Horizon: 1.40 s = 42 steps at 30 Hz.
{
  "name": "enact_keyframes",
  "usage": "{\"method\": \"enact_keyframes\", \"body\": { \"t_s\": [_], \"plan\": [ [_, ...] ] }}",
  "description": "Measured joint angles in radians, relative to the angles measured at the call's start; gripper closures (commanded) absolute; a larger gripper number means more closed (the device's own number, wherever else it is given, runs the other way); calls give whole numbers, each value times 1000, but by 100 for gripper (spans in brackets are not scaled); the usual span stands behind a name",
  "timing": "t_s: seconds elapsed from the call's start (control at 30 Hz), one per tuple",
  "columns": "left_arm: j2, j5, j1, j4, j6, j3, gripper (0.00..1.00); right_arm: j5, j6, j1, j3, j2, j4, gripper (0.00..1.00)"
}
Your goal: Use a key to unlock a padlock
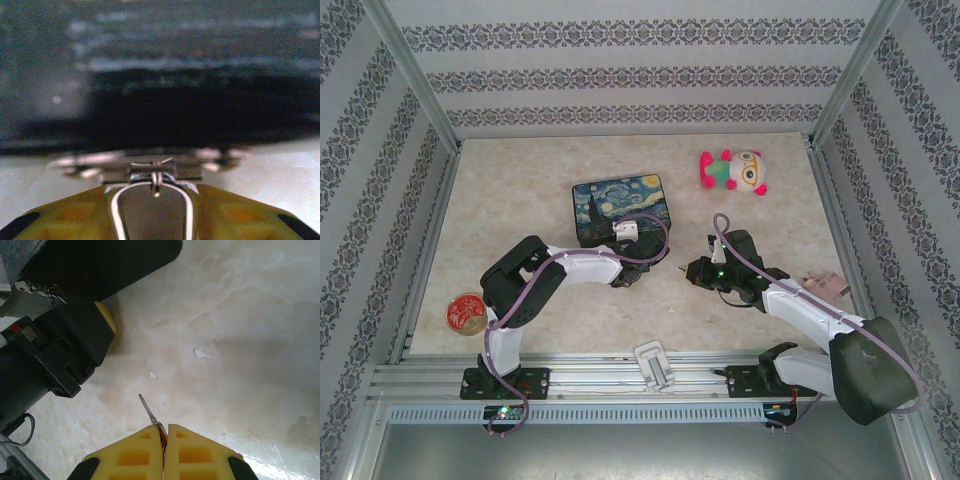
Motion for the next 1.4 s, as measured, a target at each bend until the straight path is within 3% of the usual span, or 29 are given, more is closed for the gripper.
{"method": "enact_keyframes", "body": {
  "t_s": [0.13, 0.63, 0.8, 1.13, 1.4],
  "plan": [
    [4, -1, 0, -3, 0, 6, 59, 0, 0, 0, 0, 0, 3, 100],
    [11, 2, 7, -6, -4, 14, 82, 0, 1, 0, 0, 17, 17, 100],
    [6, 26, 13, -3, -6, 14, 93, 0, 8, 0, -8, 24, 80, 100],
    [-41, 110, 29, 133, -23, -68, 92, 12, 39, 4, -82, 79, 243, 100],
    [-39, 171, 35, 254, -111, -93, 89, 61, 64, 93, -89, 231, 404, 100]
  ]
}}
